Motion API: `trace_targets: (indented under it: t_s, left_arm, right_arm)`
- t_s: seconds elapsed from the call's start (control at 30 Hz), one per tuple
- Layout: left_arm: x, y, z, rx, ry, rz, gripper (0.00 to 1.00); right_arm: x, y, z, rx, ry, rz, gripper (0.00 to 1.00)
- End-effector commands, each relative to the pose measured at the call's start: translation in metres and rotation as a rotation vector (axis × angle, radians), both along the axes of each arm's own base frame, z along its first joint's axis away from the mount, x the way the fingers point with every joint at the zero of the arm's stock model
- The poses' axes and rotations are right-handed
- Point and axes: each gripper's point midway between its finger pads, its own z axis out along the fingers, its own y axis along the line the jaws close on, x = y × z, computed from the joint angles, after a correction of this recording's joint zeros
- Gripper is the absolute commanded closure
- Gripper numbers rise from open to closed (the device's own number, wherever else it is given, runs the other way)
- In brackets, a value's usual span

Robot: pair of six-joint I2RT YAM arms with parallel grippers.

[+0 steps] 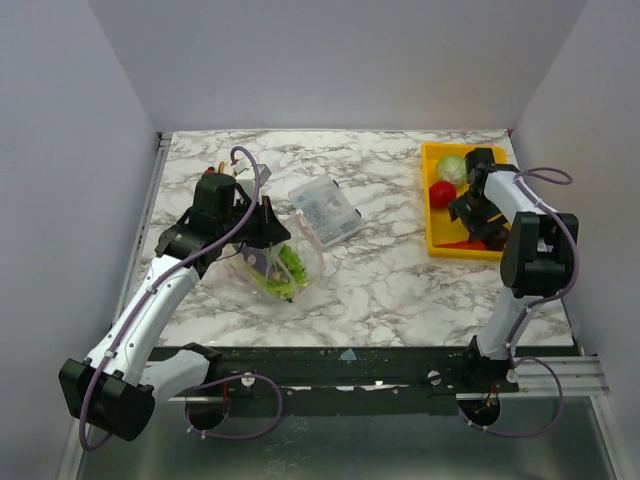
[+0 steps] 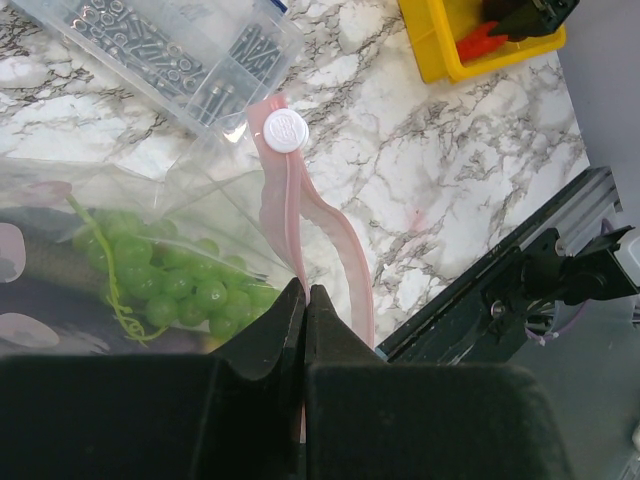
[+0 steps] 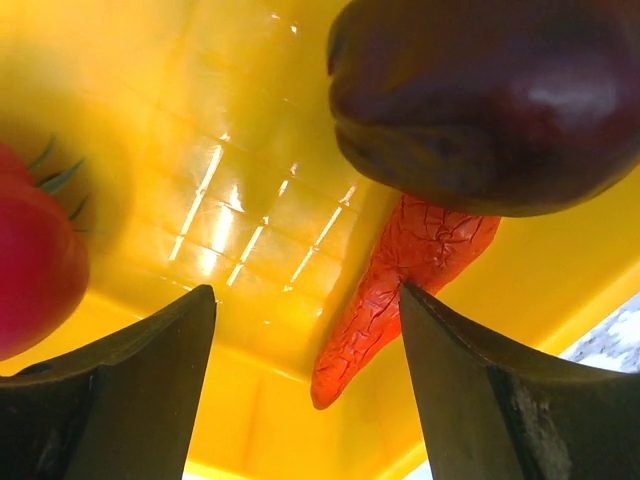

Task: Place the food in the zip-top bag and seal the zipper
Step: Pick up the fake vegetable from the bin.

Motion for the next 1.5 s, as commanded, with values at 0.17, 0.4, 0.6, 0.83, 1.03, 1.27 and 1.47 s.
trace_targets:
  t_s: [0.17,0.4,0.6,0.83,1.03,1.27,1.47]
  left_arm:
    - [0.002,-0.002,0.013,-0.018,-0.059,-0.015,1.00]
    - [0.001,-0.003,0.014,-0.025,-0.061,-0.019,1.00]
    - [0.000,-0.001,0.014,-0.023,-0.069,-0.014,1.00]
    - [0.000,-0.002,0.015,-0.025,-0.069,-0.017,1.00]
    - [0.000,-0.001,0.015,-0.024,-0.070,-0.015,1.00]
    - [0.001,-0.001,0.014,-0.021,-0.069,-0.014,1.00]
    - [0.001,-0.001,0.013,-0.021,-0.065,-0.015,1.00]
  right_arm:
    - [-0.004,-0.004,0.029,-0.033,-0.069,0.068,0.20]
    - [-0.033,-0.011,0.021,-0.071,0.014,-0.029,0.20]
    - [-0.046,-0.004,-0.009,-0.026,0.125,-0.077,0.19]
    - [-0.036,0.005,-0.043,0.027,0.131,-0.109,0.24]
    - [-0.001,0.010,-0.040,0.060,0.011,-0.072,0.36]
    - [0.042,0.020,0.006,0.113,-0.185,0.037,0.45]
    - [0.039,0.003,0.028,0.008,-0.254,0.055,0.44]
